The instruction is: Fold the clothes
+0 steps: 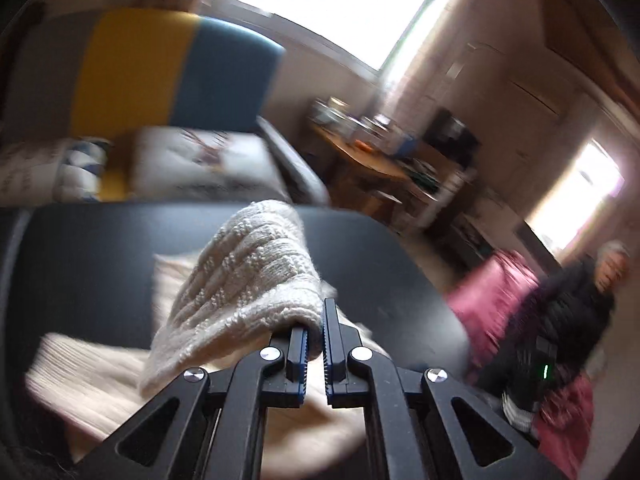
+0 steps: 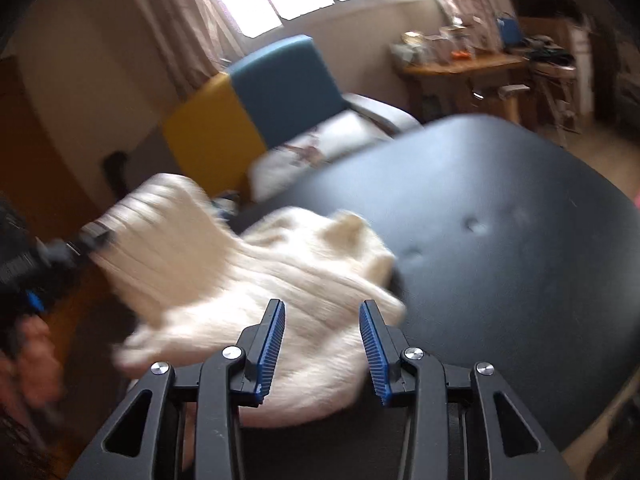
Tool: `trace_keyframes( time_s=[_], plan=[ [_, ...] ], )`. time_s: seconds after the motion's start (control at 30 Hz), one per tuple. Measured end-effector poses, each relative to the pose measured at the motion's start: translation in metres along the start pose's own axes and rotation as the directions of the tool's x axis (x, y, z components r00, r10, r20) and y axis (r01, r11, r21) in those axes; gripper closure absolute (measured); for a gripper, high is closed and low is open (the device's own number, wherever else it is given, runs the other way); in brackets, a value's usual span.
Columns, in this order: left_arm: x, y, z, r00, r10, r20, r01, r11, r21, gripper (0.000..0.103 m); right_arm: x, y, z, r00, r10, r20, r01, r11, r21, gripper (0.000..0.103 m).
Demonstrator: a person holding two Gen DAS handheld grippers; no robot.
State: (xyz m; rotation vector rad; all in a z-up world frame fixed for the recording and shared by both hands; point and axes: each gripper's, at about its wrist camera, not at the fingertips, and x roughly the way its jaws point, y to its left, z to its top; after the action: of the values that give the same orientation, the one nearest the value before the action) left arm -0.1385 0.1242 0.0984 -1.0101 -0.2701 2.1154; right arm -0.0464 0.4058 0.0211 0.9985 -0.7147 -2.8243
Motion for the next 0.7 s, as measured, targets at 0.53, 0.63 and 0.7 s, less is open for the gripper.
trace_keyframes(
  time_s=[0.53,0.63,0.7],
  plan=[
    [0.048,-0.033,-0.129,0.999,0.031,-0.041,-0.027,0.996,0.088,0.097,0.031,0.06,0.018,0.965,0.071,-0.251,-0.095,0.992,-0.085,0.043],
    [0.045,-0.027,-0.137,1.0,0.004,-0.012,-0.003,0.998,0.057,0.093,0.041,0.096,0.02,0.963,0.01,-0.271,-0.088,0.957,-0.276,0.042],
    [0.043,-0.023,-0.142,1.0,-0.014,0.008,0.014,0.999,0.036,0.089,0.059,0.112,0.016,0.926,0.005,-0.378,-0.147,0.927,-0.346,0.042]
  ],
)
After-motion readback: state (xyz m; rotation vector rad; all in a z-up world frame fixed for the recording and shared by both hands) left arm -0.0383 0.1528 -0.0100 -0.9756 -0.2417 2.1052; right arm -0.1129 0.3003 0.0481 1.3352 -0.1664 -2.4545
